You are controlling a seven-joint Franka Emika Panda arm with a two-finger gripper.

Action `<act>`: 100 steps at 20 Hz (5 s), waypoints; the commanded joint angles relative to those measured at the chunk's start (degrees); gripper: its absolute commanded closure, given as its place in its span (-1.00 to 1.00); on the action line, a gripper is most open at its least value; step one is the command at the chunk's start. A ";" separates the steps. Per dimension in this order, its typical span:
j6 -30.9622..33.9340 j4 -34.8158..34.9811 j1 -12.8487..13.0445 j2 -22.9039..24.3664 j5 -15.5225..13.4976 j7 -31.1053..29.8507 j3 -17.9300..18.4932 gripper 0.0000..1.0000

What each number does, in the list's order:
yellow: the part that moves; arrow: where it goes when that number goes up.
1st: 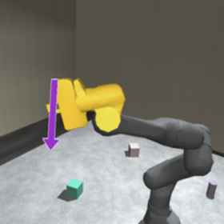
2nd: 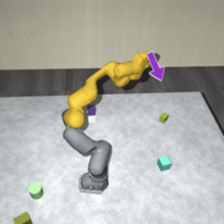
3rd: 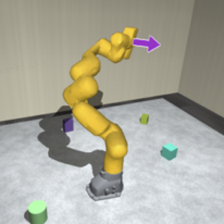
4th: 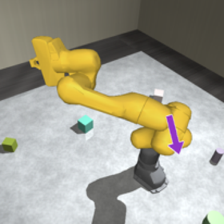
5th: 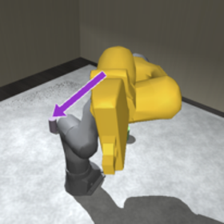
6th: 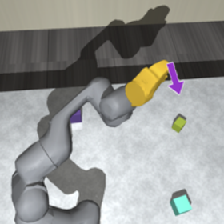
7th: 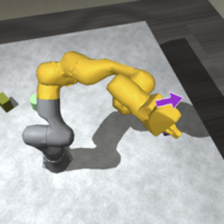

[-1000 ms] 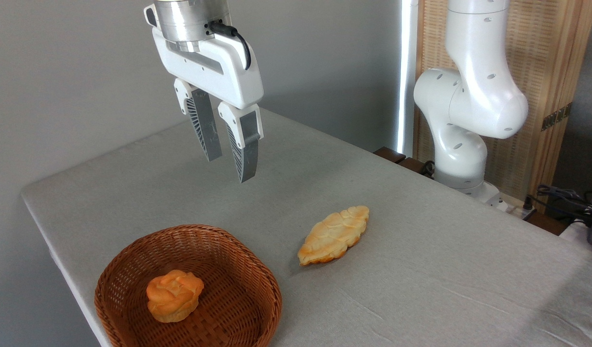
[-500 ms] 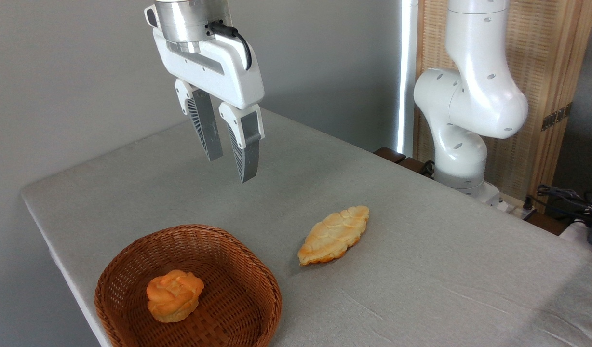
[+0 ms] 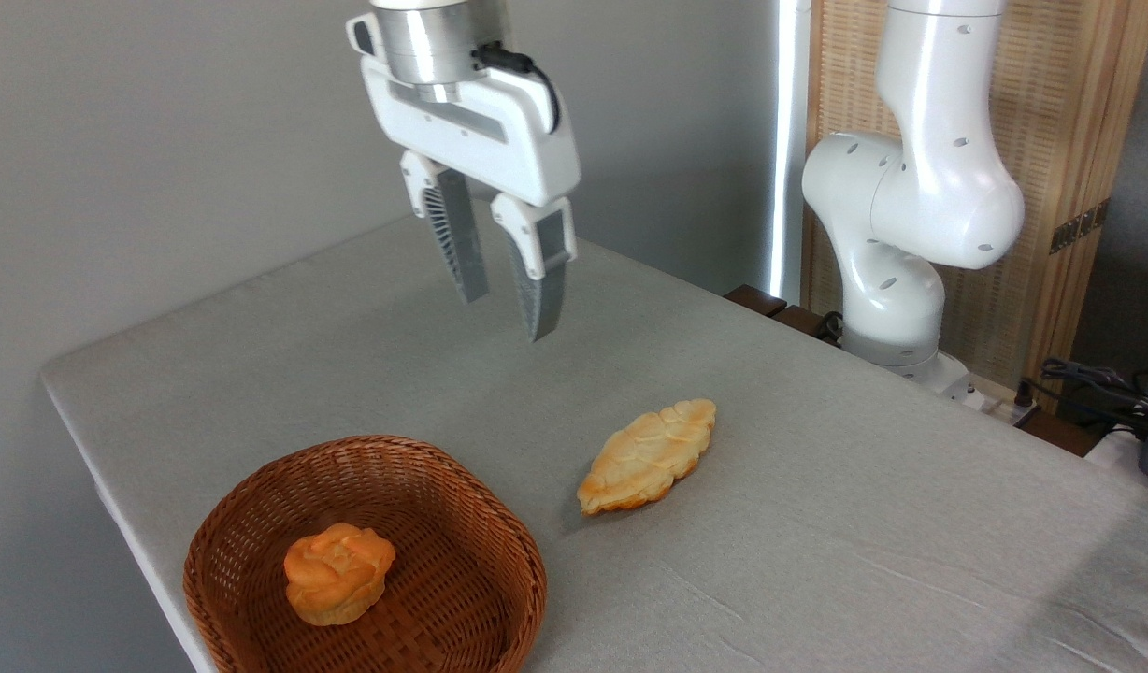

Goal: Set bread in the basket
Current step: 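Move the open gripper toward the elongated golden bread roll, then lower the gripper over the bread roll's middle, then close the gripper on the bread roll's middle, then lift the bread roll and carry it over the wicker basket, then lower the roll into the basket beside the orange bun and release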

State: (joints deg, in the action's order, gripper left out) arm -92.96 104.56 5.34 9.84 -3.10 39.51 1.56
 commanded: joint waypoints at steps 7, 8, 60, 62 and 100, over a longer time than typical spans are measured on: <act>-2.49 16.10 -0.07 10.02 -0.33 1.62 0.73 -1.00; -2.57 17.07 -0.07 10.28 -0.33 1.62 0.73 -1.00; -24.02 37.91 0.37 10.02 10.66 6.10 0.64 0.17; -23.58 37.56 0.37 10.02 10.57 6.10 0.73 0.17; -20.77 -10.52 -1.13 -18.90 3.19 3.99 1.17 -1.00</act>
State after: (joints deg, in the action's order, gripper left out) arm -114.22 95.07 4.29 -9.79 -0.19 44.27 2.58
